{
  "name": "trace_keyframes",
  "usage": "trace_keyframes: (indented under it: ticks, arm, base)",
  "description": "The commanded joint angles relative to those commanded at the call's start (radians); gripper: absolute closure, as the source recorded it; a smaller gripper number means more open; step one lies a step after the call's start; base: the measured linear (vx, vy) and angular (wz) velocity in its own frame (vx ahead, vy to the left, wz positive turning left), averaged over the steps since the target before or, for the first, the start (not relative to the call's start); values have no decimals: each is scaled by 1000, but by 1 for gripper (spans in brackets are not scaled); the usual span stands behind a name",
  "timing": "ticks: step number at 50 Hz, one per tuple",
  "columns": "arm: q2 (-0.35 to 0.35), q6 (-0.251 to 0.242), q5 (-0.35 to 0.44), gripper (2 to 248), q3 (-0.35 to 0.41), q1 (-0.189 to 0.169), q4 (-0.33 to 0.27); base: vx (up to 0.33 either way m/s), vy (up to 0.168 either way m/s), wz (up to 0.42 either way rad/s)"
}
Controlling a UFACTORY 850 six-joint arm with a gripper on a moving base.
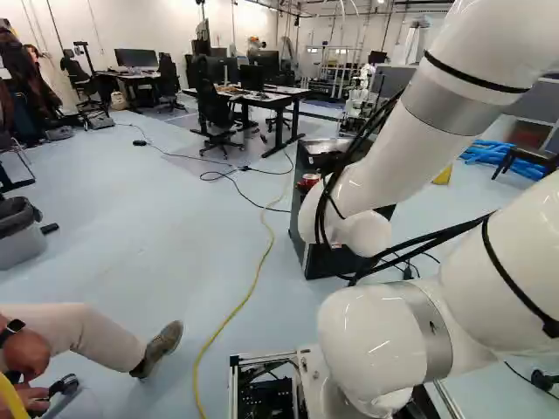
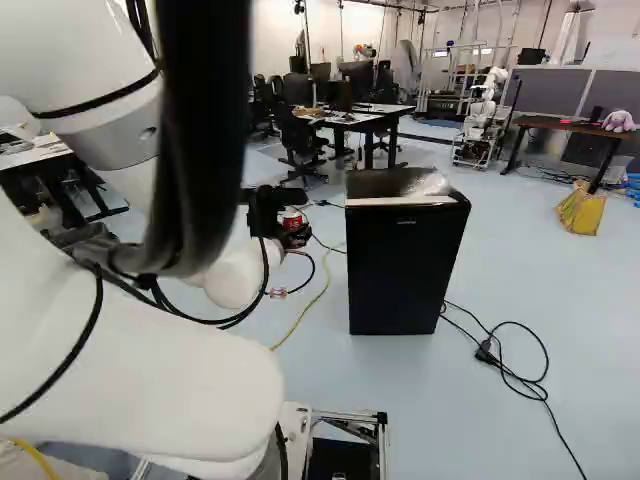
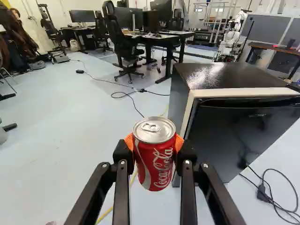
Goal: Grab a drink from the fridge
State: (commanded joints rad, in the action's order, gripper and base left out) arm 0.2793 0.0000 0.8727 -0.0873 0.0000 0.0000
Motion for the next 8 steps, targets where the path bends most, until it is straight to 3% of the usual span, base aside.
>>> trace_keyframes:
  ticks: [8]
  arm:
    - [0,0,0,151,0,0,0]
  base:
    - [0,0,0]
